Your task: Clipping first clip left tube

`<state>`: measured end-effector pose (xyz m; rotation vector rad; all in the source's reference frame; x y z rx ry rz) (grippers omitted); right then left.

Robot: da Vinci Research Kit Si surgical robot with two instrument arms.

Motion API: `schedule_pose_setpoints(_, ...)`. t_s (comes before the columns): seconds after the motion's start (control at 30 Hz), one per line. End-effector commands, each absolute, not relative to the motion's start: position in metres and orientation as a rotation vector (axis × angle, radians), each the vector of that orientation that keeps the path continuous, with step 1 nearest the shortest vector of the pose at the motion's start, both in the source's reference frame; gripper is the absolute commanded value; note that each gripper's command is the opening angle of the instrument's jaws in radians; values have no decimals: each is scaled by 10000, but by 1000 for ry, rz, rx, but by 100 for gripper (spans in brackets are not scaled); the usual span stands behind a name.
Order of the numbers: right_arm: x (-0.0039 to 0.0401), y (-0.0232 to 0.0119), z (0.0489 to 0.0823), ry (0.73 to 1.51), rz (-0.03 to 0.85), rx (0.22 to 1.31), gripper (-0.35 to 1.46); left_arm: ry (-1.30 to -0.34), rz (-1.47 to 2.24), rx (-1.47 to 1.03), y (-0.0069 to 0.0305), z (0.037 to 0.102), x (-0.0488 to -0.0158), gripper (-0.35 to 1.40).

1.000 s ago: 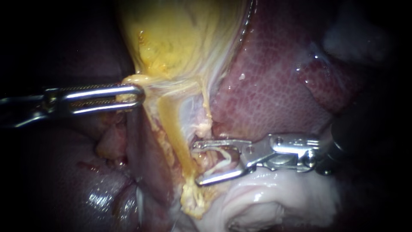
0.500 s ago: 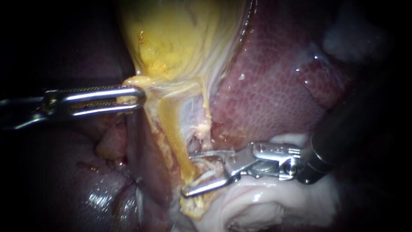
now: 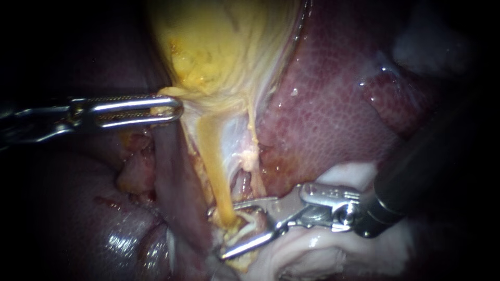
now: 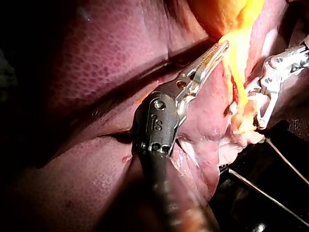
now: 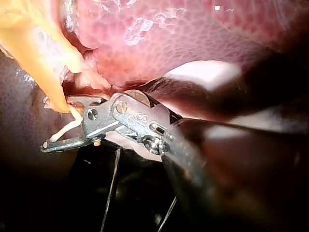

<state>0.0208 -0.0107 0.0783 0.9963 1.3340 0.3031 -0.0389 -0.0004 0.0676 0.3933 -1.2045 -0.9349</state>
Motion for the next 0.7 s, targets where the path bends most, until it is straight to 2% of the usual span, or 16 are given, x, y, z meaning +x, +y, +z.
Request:
schedule_pose_setpoints(0.03,210,-108,785,1333,299,1001,58,-1204,-934,397,-5,675,-391,-35)
schedule_pose_setpoints(0.33,212,-105,792,1333,310,987,51,-1205,-930,400,-4,663,-396,-35)
schedule_pose_setpoints(0.37,211,-104,794,1333,309,988,44,-1205,-930,400,-4,662,-395,-35)
schedule_pose_setpoints(0.4,208,-103,796,1336,307,990,25,-1205,-930,400,-5,661,-395,-35)
schedule_pose_setpoints(0.43,202,-102,798,1307,266,1023,4,-1205,-930,400,-5,661,-395,-35)
schedule_pose_setpoints(0.47,201,-101,800,1277,261,1016,-24,-1205,-930,401,-5,661,-395,-35)
schedule_pose_setpoints(0.5,200,-100,803,1257,259,1009,-35,-1205,-930,401,-5,661,-394,-35)
schedule_pose_setpoints(0.7,197,-98,810,1252,257,1014,-35,-1205,-929,402,-5,661,-392,-35)
